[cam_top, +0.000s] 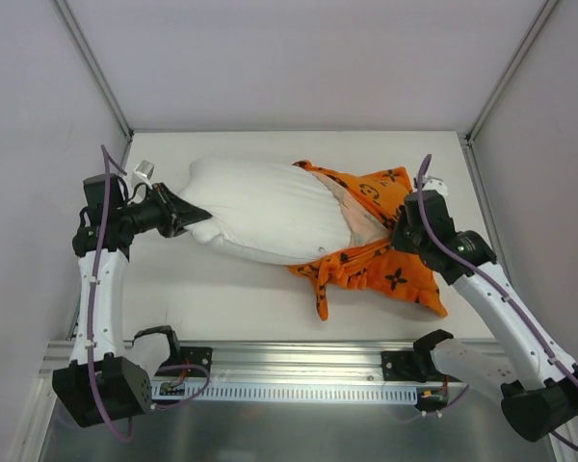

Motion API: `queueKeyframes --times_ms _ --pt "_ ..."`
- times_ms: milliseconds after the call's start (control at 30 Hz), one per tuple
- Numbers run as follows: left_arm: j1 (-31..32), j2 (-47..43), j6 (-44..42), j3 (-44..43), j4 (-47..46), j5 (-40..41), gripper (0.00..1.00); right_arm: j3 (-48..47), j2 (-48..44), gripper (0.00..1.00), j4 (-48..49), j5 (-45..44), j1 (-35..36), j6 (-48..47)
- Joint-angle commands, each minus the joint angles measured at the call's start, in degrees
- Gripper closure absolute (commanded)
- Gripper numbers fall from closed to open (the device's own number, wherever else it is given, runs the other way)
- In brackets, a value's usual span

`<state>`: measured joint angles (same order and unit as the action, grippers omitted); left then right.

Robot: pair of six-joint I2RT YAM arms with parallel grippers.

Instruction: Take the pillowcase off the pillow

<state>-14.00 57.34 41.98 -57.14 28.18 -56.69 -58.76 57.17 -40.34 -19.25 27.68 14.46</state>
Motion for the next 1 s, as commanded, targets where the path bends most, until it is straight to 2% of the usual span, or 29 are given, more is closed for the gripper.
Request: queueKeyframes --times_ms 0,67,133,233,333,533,667,767,800,933,967 --pt "-2.3 -0.7 1.7 -0.2 -4.6 2.7 1.0 1.2 -4.2 0.99 -8.0 -2.0 -3.2 -4.7" --pt "-2.3 -0.8 2.1 -0.8 -4.6 3.6 1.0 1.5 -5.4 0.55 -5.3 2.4 -3.1 -4.6" --pt "-2.3 -1.7 2.1 -0.9 -4.5 5.5 1.0 2.5 -8.3 0.04 -5.1 2.8 -2.9 -3.0" --pt "-2.5 -2.3 2.2 -1.0 -4.2 6.7 1.0 5.1 -14.2 0.04 -5.9 1.0 -3.9 -0.4" --pt "-3.7 -2.1 2.4 -0.4 -3.7 6.8 1.0 8.4 -18.7 0.04 -8.9 2.5 -8.6 1.8" --pt "-5.0 -1.2 2.5 -1.2 -3.5 8.1 1.0 16.8 -23.1 0.04 -11.5 14.2 -11.8 4.7" --pt "-5.3 0.9 3.0 -3.8 -3.5 11.5 1.0 24.7 -26.4 0.04 -6.8 22.5 -11.8 5.0" --pt "-5.5 3.6 3.3 -6.5 -3.5 14.1 1.0 29.1 -27.4 0.04 2.7 34.9 -11.8 4.8" --pt "-5.6 4.9 3.4 -7.0 -3.5 14.9 1.0 29.8 -27.3 0.04 5.9 35.1 -11.8 4.9" --pt "-6.2 6.9 4.0 -10.0 -3.5 15.9 1.0 31.5 -23.1 0.01 7.5 30.9 -11.6 1.8" --pt "-6.2 7.4 4.2 -10.4 -3.5 16.0 1.0 31.9 -21.8 0.05 8.9 31.4 -11.5 1.5"
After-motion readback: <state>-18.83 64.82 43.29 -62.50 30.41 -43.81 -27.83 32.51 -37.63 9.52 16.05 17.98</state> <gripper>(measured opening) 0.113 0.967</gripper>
